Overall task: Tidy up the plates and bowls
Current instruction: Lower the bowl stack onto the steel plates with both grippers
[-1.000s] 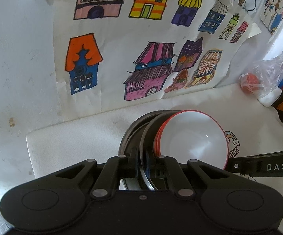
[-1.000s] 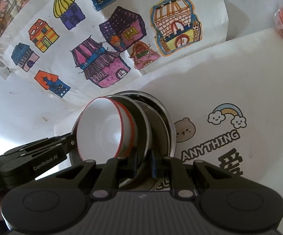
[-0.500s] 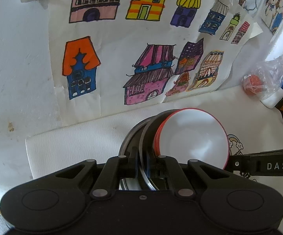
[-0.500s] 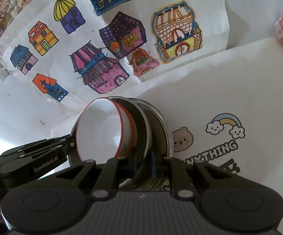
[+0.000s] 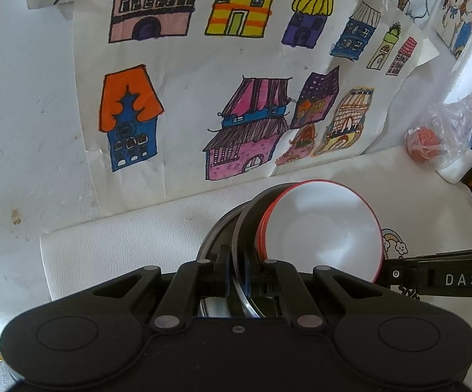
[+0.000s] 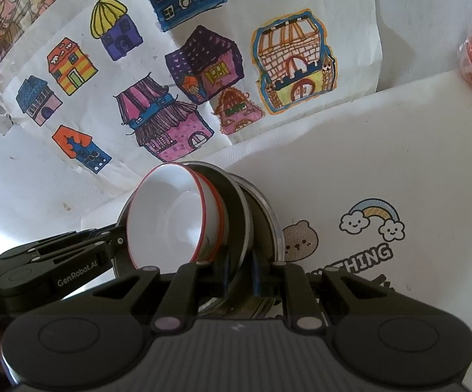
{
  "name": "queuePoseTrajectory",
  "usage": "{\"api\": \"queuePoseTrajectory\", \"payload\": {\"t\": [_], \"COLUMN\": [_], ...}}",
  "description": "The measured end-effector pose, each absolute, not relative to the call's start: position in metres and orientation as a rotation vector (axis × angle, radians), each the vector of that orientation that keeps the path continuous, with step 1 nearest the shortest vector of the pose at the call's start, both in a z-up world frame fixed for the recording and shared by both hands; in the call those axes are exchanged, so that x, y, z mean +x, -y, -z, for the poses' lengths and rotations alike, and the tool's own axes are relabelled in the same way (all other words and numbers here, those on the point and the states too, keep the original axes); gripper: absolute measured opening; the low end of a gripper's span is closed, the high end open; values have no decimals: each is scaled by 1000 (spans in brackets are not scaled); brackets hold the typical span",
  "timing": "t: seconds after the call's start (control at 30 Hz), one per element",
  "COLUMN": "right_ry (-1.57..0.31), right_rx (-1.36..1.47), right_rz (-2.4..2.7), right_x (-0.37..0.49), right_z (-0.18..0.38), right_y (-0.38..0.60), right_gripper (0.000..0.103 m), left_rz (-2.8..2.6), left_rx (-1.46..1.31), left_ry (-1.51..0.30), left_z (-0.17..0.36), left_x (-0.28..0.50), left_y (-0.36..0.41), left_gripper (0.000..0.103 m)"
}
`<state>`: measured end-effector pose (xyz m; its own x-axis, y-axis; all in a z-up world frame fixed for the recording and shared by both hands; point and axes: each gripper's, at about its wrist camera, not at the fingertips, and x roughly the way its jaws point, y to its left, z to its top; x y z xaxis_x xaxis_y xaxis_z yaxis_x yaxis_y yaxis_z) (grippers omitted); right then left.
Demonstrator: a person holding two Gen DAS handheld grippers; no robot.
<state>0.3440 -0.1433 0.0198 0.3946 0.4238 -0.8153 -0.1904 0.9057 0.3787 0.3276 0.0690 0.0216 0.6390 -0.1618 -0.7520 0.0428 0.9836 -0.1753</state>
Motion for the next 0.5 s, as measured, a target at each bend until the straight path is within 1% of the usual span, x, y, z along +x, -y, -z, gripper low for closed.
{"api": "queuePoseTrajectory", "payload": {"t": [0.5], "right_ry": [-1074], "right_rx": [240], "right_rz": [-405], "right_x": [344], "right_z": [-20], "right_y": [144], "right_gripper": [18], "left_rz": [108], "left_rx": [-142], "left_ry": [-852], "left_z": [-22], "left_x": [325], "left_y": [-68], "left_gripper": [7]}}
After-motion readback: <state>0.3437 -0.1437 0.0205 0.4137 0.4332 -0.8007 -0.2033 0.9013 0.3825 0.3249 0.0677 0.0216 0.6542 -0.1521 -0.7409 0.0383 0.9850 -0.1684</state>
